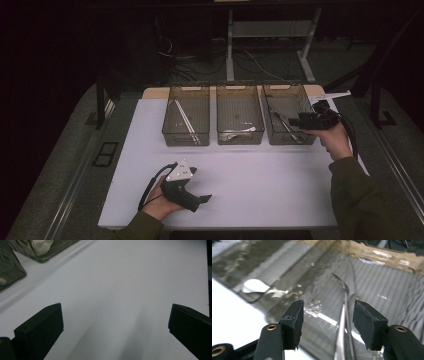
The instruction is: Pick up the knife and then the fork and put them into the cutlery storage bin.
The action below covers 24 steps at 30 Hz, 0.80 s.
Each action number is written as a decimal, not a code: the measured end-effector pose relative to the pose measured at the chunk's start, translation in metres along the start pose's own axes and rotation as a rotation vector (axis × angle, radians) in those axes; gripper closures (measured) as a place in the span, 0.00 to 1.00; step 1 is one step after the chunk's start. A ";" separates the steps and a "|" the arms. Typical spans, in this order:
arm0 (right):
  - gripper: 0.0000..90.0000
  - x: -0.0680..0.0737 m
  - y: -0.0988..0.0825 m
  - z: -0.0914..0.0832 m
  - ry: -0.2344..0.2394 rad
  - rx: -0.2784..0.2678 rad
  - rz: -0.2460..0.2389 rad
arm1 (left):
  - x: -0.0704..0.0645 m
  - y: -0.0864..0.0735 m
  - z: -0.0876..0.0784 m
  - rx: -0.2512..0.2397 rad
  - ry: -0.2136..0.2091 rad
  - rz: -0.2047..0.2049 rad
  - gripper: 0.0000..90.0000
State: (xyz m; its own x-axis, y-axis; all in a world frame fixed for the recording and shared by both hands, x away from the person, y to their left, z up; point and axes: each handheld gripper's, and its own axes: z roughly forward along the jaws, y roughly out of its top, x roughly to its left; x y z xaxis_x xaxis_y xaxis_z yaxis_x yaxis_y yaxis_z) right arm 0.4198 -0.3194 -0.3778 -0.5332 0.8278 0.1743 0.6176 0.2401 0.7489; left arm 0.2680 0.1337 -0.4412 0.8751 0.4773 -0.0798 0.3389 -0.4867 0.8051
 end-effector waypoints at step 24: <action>0.24 0.071 -0.069 -0.037 0.155 -0.120 -0.096 | -0.001 0.000 -0.005 -0.020 0.003 -0.010 0.00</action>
State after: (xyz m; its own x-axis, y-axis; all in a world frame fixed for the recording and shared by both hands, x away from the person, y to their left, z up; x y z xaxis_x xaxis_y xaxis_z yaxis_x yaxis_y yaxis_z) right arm 0.3175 -0.2960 -0.3934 -0.6745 0.7139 0.1880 0.4914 0.2441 0.8360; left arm 0.2656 0.1370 -0.4387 0.8708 0.4839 -0.0862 0.3406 -0.4675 0.8157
